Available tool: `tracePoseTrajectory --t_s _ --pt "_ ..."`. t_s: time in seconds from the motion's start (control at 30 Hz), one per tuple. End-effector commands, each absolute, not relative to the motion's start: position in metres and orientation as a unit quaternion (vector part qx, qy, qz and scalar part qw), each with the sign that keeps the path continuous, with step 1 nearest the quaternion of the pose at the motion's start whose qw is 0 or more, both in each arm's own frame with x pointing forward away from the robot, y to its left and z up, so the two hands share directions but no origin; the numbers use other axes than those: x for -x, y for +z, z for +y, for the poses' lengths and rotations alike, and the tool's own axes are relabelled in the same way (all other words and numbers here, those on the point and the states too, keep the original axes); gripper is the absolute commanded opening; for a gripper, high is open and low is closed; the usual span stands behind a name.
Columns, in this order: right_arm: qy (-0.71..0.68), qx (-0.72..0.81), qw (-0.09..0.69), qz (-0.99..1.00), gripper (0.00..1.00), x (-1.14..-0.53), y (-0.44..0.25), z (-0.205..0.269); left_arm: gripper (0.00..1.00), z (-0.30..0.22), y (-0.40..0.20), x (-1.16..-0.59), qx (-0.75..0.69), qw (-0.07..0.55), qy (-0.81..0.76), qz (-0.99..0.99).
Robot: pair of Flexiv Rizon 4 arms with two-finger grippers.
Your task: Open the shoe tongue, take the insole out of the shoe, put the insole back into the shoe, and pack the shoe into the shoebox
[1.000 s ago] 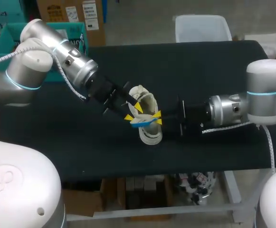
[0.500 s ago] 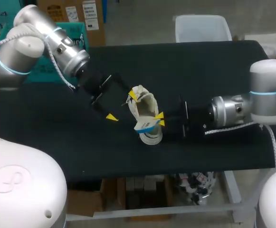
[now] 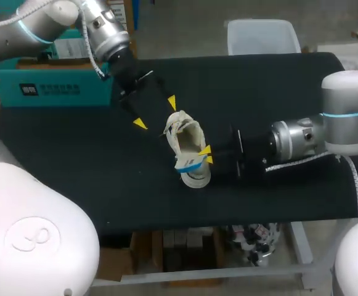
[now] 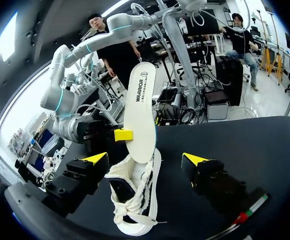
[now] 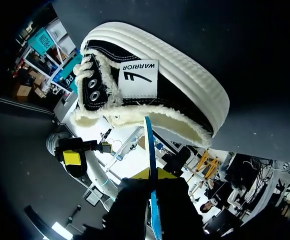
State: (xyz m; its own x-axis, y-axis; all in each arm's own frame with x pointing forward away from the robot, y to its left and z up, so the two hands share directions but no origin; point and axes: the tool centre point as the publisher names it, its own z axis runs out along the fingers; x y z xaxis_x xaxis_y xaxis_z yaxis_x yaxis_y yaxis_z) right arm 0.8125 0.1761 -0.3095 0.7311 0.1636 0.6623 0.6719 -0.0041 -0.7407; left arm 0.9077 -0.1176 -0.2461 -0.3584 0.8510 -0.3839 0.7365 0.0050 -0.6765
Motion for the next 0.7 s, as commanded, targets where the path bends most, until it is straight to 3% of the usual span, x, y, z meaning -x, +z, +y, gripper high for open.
tracePoseTrajectory --t_s 0.03,0.7 --pt "-0.193 0.682 0.635 -0.308 0.00 -0.808 -0.310 0.175 1.00 -0.126 -0.247 -0.926 0.605 0.190 0.401 -0.661" --pt "-0.203 0.682 0.638 -0.296 0.00 -0.790 -0.304 0.177 1.00 -0.154 -0.229 -0.933 0.634 0.183 0.368 -0.655"
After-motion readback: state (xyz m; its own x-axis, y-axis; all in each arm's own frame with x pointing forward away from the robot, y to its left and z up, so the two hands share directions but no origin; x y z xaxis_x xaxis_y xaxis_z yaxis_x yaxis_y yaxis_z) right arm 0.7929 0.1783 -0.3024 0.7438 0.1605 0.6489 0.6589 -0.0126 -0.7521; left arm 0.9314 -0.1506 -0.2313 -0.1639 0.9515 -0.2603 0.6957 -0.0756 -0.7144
